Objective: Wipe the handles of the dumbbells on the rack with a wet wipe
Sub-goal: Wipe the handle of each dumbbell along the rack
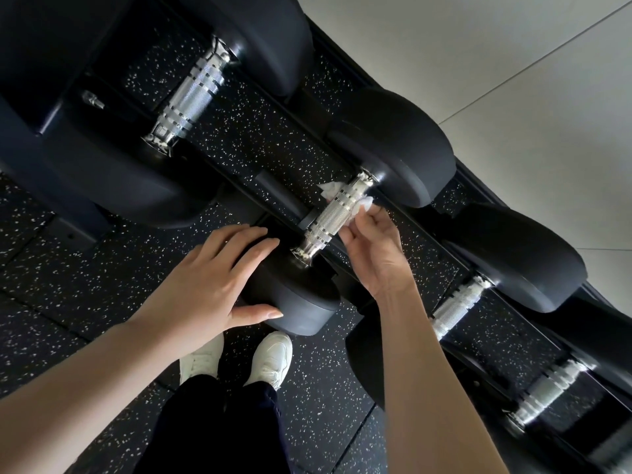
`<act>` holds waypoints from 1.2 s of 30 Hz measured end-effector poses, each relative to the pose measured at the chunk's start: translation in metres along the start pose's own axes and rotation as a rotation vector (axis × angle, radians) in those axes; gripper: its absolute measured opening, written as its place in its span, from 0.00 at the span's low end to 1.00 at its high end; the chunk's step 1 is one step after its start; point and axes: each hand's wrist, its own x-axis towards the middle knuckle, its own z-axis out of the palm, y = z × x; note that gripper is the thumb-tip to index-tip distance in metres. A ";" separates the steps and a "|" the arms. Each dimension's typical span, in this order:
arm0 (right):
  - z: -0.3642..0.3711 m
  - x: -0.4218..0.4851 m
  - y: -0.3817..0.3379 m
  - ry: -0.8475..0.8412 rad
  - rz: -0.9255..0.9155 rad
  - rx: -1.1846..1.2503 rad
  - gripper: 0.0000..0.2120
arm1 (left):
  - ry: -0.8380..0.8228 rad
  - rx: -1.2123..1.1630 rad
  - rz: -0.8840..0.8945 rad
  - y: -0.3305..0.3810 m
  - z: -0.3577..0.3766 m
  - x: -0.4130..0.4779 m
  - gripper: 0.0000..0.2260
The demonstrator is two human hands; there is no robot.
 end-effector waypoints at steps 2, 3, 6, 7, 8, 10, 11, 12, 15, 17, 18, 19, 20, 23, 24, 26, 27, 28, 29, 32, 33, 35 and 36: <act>0.000 -0.002 0.000 -0.007 -0.017 -0.031 0.10 | 0.007 0.002 0.002 0.001 0.000 0.000 0.35; 0.001 -0.005 0.000 -0.010 -0.023 -0.050 0.07 | 0.010 0.002 0.003 0.001 0.000 0.000 0.35; 0.001 -0.013 0.006 -0.040 0.010 -0.104 0.05 | 0.014 -0.004 0.000 0.001 0.002 -0.001 0.35; 0.001 -0.016 0.009 -0.053 0.033 -0.115 0.05 | 0.016 -0.005 0.000 0.001 0.002 -0.001 0.35; 0.000 -0.019 0.012 -0.062 0.053 -0.120 0.05 | 0.017 -0.004 0.001 0.000 0.002 -0.001 0.35; 0.000 -0.024 0.018 -0.078 0.076 -0.136 0.08 | 0.014 -0.002 0.003 0.000 0.003 -0.001 0.35; -0.001 -0.025 0.020 -0.079 0.078 -0.152 0.08 | 0.013 -0.001 0.003 0.001 0.002 -0.001 0.35; 0.000 -0.027 0.022 -0.080 0.077 -0.173 0.08 | 0.014 -0.002 0.003 0.001 0.002 -0.001 0.35; -0.001 -0.030 0.023 -0.092 0.096 -0.252 0.08 | 0.021 -0.004 0.006 0.001 0.002 -0.001 0.35; -0.001 -0.030 0.022 -0.097 0.126 -0.328 0.08 | 0.021 -0.004 0.006 0.001 0.002 -0.001 0.35; 0.000 -0.030 0.022 -0.096 0.137 -0.370 0.08 | 0.019 -0.004 0.005 0.001 0.002 -0.001 0.35; 0.001 -0.030 0.021 -0.094 0.141 -0.409 0.09 | 0.018 -0.006 0.002 0.001 0.002 -0.001 0.35; 0.002 -0.030 0.021 -0.091 0.138 -0.446 0.10 | 0.016 -0.008 0.000 0.001 0.003 -0.001 0.35; 0.005 -0.034 0.023 -0.059 0.099 -0.557 0.10 | 0.018 -0.010 0.000 0.001 0.002 -0.002 0.35; 0.006 -0.036 0.024 -0.043 0.084 -0.583 0.10 | 0.019 -0.009 0.000 0.001 0.002 -0.002 0.35; 0.010 -0.039 0.023 0.001 0.054 -0.624 0.10 | 0.016 -0.008 -0.001 0.002 0.000 -0.002 0.35; 0.012 -0.041 0.023 0.033 0.039 -0.649 0.10 | 0.013 -0.005 -0.003 0.002 0.000 -0.002 0.36; 0.014 -0.043 0.024 0.073 0.021 -0.685 0.10 | 0.009 -0.002 -0.006 0.002 0.000 -0.001 0.36; 0.016 -0.045 0.025 0.116 0.000 -0.732 0.10 | 0.005 -0.001 -0.009 0.002 0.001 -0.001 0.36; 0.020 -0.053 0.032 0.246 -0.090 -0.926 0.10 | 0.002 -0.011 -0.019 0.001 0.002 -0.002 0.36; 0.022 -0.055 0.034 0.283 -0.117 -0.985 0.09 | 0.005 -0.014 -0.019 0.001 0.002 -0.002 0.37; 0.028 -0.059 0.035 0.342 -0.152 -1.071 0.08 | 0.017 -0.024 -0.019 0.001 0.002 -0.002 0.37; 0.031 -0.061 0.034 0.357 -0.165 -1.104 0.08 | 0.025 -0.034 -0.020 0.001 0.002 -0.002 0.37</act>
